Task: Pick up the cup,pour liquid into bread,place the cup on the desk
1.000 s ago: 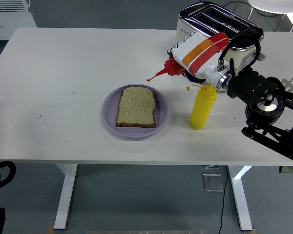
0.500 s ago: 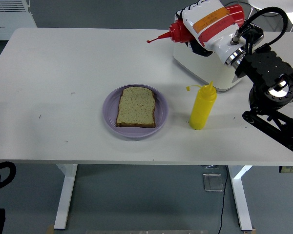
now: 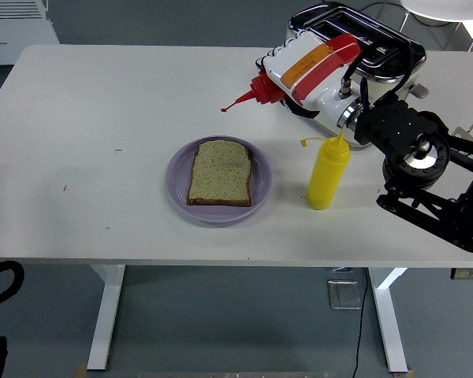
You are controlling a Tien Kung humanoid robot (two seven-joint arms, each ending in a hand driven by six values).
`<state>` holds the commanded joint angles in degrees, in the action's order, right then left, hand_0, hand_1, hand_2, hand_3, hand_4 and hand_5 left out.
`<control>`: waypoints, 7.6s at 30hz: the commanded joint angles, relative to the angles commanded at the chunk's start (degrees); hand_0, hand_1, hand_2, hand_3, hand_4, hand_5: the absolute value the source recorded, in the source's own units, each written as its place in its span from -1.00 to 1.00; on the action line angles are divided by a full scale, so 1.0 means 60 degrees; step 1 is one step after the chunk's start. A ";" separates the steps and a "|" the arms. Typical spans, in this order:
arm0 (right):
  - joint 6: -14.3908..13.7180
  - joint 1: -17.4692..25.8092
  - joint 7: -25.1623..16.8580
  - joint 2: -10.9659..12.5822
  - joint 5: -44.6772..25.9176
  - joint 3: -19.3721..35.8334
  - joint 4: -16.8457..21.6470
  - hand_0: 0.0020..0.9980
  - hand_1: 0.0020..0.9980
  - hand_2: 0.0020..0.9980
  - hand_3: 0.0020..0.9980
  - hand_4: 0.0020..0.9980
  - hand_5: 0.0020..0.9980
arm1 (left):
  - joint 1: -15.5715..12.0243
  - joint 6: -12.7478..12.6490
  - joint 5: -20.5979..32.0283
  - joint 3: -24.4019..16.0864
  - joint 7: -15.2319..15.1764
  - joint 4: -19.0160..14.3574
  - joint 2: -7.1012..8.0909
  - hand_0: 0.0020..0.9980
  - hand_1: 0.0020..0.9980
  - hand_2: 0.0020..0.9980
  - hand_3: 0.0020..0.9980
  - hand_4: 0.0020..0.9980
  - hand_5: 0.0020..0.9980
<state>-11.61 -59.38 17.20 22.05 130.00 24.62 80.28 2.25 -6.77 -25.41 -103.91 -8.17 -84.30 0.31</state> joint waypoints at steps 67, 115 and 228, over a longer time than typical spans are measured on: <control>-0.4229 0.7216 -0.9030 -0.0676 -1.4893 0.5716 -0.0274 -0.15 -0.26 -0.17 -0.02 -0.39 -0.81 | 0.0028 -0.0034 -0.0011 0.0246 0.0025 0.0051 -0.0029 0.61 0.48 0.46 0.43 -0.02 1.00; -0.4229 0.6644 -0.9030 -0.1446 -1.5941 0.3828 -0.2272 -0.21 -0.25 -0.18 -0.01 -0.36 -0.72 | 0.0062 -0.0045 0.0000 0.0202 0.0024 0.0051 -0.0038 0.62 0.48 0.46 0.43 -0.02 1.00; -0.4229 0.8977 -0.8344 -0.1248 -1.1417 0.5885 -0.0857 0.94 0.74 0.93 0.98 0.68 -0.64 | 0.0107 -0.0028 -0.0013 0.0196 0.0009 0.0041 -0.0007 0.62 0.48 0.46 0.43 -0.02 1.00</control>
<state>-36.98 -5.52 -32.86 14.57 61.50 59.93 75.13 2.89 -6.94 -25.49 -102.74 -8.12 -84.05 0.26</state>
